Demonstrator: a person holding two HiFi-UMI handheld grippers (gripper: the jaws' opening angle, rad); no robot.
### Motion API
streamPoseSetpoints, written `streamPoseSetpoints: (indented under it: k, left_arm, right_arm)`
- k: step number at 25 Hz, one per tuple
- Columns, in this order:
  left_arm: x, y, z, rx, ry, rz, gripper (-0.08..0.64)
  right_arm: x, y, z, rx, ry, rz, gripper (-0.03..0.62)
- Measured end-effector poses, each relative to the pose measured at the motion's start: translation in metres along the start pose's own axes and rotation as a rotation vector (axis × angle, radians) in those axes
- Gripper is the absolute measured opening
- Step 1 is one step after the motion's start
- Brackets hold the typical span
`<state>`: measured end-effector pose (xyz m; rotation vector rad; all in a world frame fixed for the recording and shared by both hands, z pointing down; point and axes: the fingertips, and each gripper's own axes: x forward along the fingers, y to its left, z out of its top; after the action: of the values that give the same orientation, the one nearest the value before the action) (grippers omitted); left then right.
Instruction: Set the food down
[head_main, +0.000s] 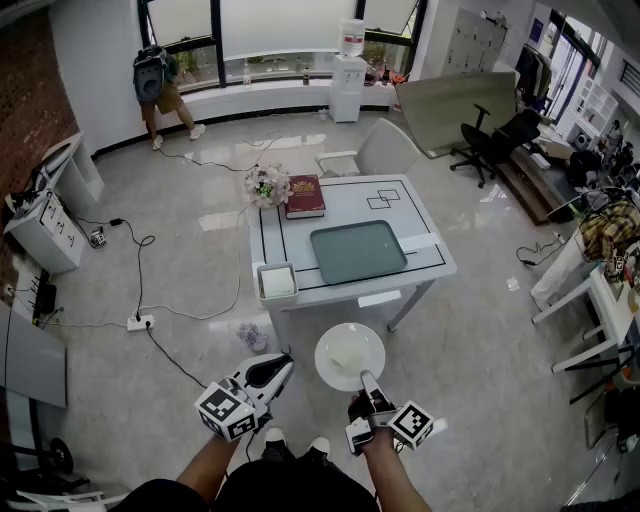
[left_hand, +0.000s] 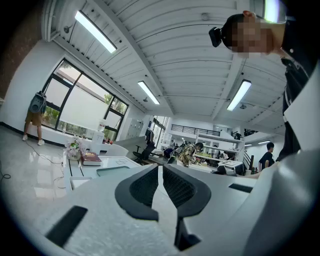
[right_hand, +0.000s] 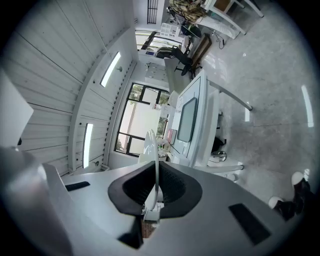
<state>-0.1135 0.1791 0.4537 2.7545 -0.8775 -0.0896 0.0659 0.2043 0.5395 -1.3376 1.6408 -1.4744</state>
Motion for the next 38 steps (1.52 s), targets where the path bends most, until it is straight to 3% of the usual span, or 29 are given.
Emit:
streamPoseSetpoints:
  k: [9, 17, 21, 30, 34, 38]
  left_arm:
    - [0.000, 0.000, -0.001, -0.021, 0.007, -0.001, 0.032]
    - [0.006, -0.004, -0.007, -0.029, 0.018, -0.008, 0.032]
    - [0.013, -0.008, -0.009, -0.033, 0.020, -0.006, 0.032]
    - [0.031, -0.033, -0.015, -0.019, 0.024, 0.017, 0.032]
    - [0.034, -0.051, -0.022, -0.030, 0.030, 0.034, 0.032]
    - [0.037, -0.061, -0.027, -0.030, 0.042, 0.037, 0.032]
  right_arm:
    - [0.003, 0.004, -0.001, 0.020, 0.000, 0.022, 0.020]
    - [-0.002, 0.007, 0.014, -0.043, -0.050, 0.070, 0.020]
    - [0.000, 0.017, 0.015, 0.001, -0.044, 0.109, 0.020]
    - [-0.019, -0.005, 0.036, -0.028, -0.015, 0.061, 0.021]
    - [-0.025, -0.007, 0.044, -0.013, -0.006, 0.110, 0.021]
    - [-0.031, -0.013, 0.048, -0.001, 0.002, 0.099, 0.021]
